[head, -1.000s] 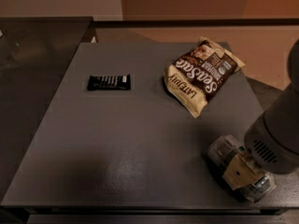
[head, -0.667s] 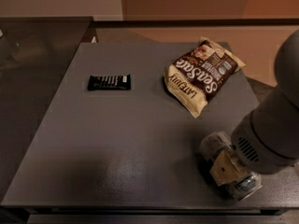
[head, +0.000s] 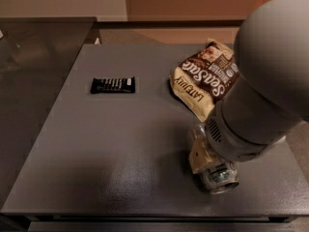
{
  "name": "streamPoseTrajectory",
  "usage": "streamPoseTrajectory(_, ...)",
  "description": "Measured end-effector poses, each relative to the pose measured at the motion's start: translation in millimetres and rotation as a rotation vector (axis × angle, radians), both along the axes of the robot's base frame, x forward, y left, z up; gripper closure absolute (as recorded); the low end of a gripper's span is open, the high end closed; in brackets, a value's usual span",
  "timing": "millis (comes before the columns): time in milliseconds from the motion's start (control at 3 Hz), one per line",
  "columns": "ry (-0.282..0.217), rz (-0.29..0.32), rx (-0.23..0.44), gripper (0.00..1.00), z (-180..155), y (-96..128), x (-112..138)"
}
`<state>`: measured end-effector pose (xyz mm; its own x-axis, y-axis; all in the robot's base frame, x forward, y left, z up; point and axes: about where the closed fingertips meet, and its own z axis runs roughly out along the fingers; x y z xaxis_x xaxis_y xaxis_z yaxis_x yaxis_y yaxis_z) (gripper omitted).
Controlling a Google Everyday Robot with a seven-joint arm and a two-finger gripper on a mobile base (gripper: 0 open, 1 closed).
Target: Place 7up can upright
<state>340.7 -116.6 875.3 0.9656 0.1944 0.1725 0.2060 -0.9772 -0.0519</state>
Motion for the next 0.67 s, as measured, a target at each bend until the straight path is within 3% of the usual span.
streamPoseTrajectory(667, 0.074, -0.258, 0.117, 1.0, 9, 24, 28)
